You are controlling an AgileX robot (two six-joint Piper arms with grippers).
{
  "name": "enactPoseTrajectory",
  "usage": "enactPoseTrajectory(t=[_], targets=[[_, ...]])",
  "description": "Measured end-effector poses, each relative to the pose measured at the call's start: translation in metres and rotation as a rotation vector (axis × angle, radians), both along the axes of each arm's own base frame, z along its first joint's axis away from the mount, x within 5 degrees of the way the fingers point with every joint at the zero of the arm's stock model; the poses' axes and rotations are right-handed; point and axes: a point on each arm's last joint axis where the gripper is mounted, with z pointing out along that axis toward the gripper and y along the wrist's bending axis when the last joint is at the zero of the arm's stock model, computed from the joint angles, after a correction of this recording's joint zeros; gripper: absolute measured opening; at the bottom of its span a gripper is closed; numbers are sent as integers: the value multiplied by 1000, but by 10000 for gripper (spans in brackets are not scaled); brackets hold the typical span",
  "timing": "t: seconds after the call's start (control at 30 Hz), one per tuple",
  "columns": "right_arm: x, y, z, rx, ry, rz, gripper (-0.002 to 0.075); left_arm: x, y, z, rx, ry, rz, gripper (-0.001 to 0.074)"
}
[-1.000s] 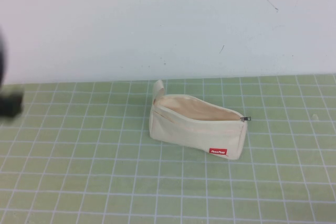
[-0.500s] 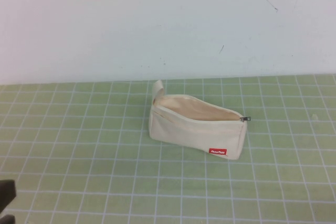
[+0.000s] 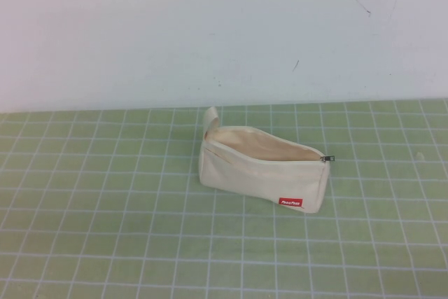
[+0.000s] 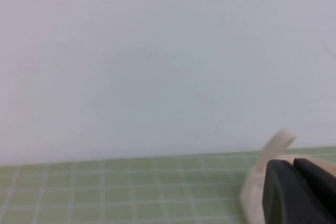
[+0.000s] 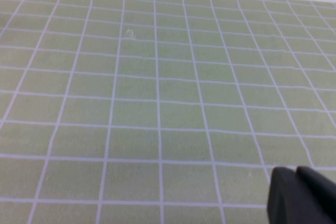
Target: Put eraser into pencil case
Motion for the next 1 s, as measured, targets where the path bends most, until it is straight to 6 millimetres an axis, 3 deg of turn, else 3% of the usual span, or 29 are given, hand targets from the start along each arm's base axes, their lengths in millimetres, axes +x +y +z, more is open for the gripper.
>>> enactPoseTrajectory(t=[0.3, 0.4, 0.63, 1.0], targets=[[0, 0, 0, 0, 0, 0, -1, -17, 13, -96, -76, 119, 172, -1], [0, 0, 0, 0, 0, 0, -1, -18, 13, -111, -68, 221, 177, -1], [0, 0, 0, 0, 0, 0, -1, -20, 13, -117, 49, 271, 159, -1], [0, 0, 0, 0, -2, 0, -1, -20, 13, -117, 66, 273, 156, -1]])
